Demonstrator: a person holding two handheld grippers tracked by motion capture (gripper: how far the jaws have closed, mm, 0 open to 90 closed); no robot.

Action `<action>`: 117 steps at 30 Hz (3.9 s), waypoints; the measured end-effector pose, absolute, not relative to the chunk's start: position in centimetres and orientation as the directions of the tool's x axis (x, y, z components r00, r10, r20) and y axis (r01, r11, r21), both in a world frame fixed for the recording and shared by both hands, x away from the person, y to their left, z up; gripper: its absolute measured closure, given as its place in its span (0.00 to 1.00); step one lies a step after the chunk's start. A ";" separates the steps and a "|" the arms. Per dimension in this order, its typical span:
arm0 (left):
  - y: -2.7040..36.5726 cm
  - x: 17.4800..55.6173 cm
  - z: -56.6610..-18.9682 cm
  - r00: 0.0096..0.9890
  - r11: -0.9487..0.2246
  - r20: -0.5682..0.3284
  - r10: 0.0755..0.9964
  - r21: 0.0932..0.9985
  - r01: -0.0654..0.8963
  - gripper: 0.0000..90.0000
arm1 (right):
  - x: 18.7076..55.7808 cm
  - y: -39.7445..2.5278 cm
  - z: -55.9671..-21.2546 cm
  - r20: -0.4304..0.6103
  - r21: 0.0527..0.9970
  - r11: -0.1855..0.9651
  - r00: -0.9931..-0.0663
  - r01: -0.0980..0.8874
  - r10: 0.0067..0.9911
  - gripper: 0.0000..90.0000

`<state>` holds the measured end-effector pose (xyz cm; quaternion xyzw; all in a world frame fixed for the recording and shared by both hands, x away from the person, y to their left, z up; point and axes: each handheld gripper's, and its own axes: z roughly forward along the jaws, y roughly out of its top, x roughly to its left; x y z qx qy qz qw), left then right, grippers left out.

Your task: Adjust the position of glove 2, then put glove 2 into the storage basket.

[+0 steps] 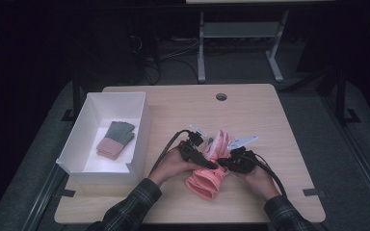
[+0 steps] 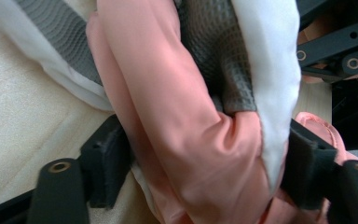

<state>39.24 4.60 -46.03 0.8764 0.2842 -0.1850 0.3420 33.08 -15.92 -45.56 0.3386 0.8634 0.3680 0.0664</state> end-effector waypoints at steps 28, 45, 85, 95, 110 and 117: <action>5.7 39.3 -44.9 0.761 -0.563 -0.544 0.353 0.526 0.637 0.71 | 31.1 -22.3 -43.9 0.150 0.764 0.320 -0.636 0.560 0.757 0.28; 7.5 39.4 -39.2 0.784 -0.515 -0.474 0.402 0.591 0.621 0.71 | 31.6 -23.0 -47.6 0.082 0.696 0.359 -0.565 0.623 0.821 0.16; 23.5 40.0 -26.0 0.696 -0.314 -0.382 0.608 0.689 0.653 0.71 | 31.3 -22.4 -48.2 0.037 0.718 0.374 -0.568 0.587 0.822 0.10; 27.7 40.1 -26.7 0.636 -0.250 -0.404 0.658 0.680 0.690 0.71 | 31.3 -22.4 -48.3 0.034 0.716 0.375 -0.566 0.589 0.824 0.09; 34.3 40.1 -28.9 0.535 -0.159 -0.438 0.722 0.648 0.745 0.71 | 31.3 -22.4 -48.2 0.034 0.713 0.376 -0.565 0.592 0.824 0.08; 35.2 40.8 -32.1 0.492 -0.156 -0.454 0.742 0.598 0.786 0.70 | 31.3 -22.4 -48.3 0.036 0.714 0.372 -0.562 0.593 0.826 0.08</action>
